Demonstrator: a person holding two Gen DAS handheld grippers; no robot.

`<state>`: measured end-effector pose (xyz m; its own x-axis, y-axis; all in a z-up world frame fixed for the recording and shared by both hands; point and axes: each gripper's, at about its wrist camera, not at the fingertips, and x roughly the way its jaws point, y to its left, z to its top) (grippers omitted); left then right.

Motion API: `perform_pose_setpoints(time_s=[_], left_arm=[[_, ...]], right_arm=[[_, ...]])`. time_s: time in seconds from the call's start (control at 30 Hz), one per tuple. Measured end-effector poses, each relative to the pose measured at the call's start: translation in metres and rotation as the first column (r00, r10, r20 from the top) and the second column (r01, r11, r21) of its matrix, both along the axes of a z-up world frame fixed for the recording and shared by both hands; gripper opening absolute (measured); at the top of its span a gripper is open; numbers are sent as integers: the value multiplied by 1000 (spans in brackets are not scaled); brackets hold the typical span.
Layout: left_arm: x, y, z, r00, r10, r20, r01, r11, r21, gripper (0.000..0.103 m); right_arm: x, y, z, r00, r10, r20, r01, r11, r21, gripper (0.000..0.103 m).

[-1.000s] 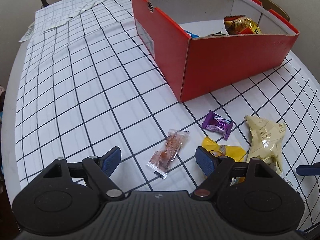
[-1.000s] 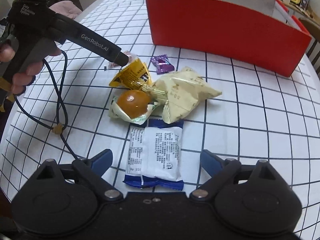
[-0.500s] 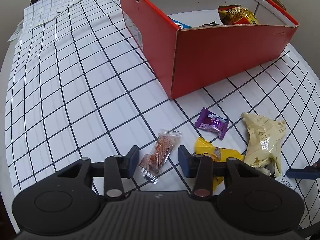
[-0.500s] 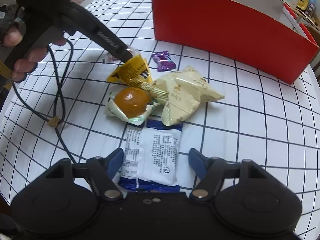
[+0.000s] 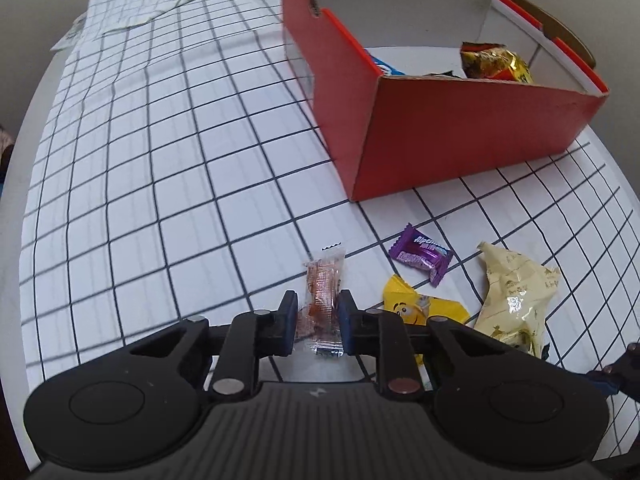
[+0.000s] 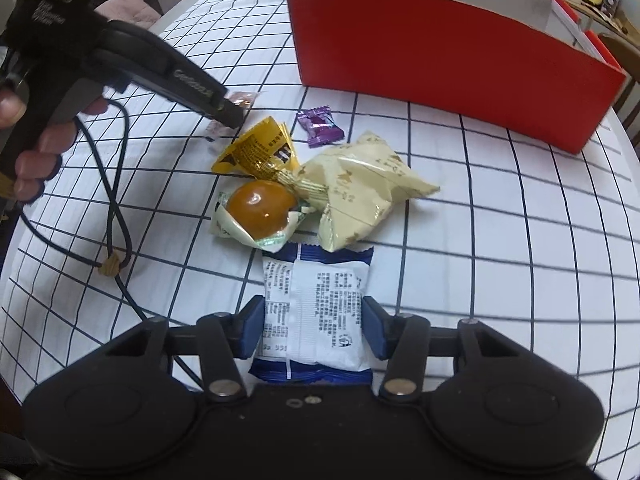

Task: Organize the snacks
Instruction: 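Carry the pink candy and white-blue packet over the red box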

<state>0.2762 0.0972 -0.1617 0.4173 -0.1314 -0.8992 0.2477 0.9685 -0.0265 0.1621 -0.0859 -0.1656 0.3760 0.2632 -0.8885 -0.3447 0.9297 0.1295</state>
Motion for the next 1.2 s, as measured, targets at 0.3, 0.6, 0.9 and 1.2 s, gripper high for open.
perform_pose_setpoints(time_s=[0.3, 0.6, 0.9, 1.2], left_arm=[[-27, 12, 18, 993, 117, 23, -116, 992, -54, 21], [-56, 17, 43, 975, 209, 71, -206, 977, -45, 21], [-70, 10, 91, 955, 266, 130, -253, 961, -112, 21], [-68, -11, 135, 942, 272, 195, -241, 956, -169, 21]], right_arm=[[-15, -24, 11, 999, -38, 7, 37, 998, 43, 50], [-20, -45, 36, 994, -81, 76, 76, 995, 72, 50], [-3, -66, 81, 975, -111, 194, 87, 988, 128, 50], [27, -89, 129, 948, -138, 287, 88, 979, 182, 50]])
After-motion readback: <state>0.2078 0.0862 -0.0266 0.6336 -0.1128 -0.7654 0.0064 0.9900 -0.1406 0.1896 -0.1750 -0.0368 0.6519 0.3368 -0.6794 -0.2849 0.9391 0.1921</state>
